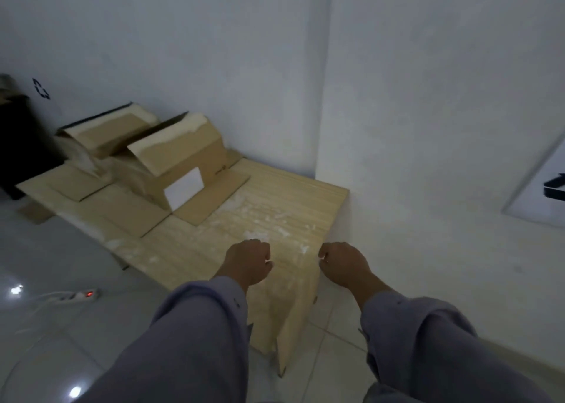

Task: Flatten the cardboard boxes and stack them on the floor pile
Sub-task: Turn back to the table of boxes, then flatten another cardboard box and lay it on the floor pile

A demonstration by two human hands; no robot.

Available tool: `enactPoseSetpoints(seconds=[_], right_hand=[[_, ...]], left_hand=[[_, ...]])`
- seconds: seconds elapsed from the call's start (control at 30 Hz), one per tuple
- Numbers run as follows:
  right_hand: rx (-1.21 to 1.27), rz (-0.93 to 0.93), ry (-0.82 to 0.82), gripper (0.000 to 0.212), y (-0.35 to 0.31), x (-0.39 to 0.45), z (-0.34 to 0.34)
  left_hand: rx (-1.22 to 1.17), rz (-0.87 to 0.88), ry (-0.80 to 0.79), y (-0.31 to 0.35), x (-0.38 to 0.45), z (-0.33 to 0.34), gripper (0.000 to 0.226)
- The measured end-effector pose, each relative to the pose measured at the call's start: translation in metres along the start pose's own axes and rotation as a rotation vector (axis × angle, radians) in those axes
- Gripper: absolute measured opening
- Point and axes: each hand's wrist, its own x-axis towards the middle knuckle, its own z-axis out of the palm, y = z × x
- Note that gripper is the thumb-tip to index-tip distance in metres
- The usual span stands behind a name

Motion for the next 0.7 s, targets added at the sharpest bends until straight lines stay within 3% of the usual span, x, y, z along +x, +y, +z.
enactPoseSetpoints(seconds=[0.37,0.53,0.7], right_hand=[[0.087,-0.011,0.047,0.031,-0.192,0.136,0.029],[0.069,-0.034,0.083,0.031,-0.256,0.202,0.026],[0.097,-0.082,0.144,0.030,-0.311,0.278,0.013]], left_hand=[[0.191,-0.096,0.075,-0.222,0.037,-0.045,0.041],[0.139,-0.179,0.230,-0.301,0.076,-0.084,0.036],[0.181,-0.134,0.389,-0.361,0.132,-0.120,0.033]])
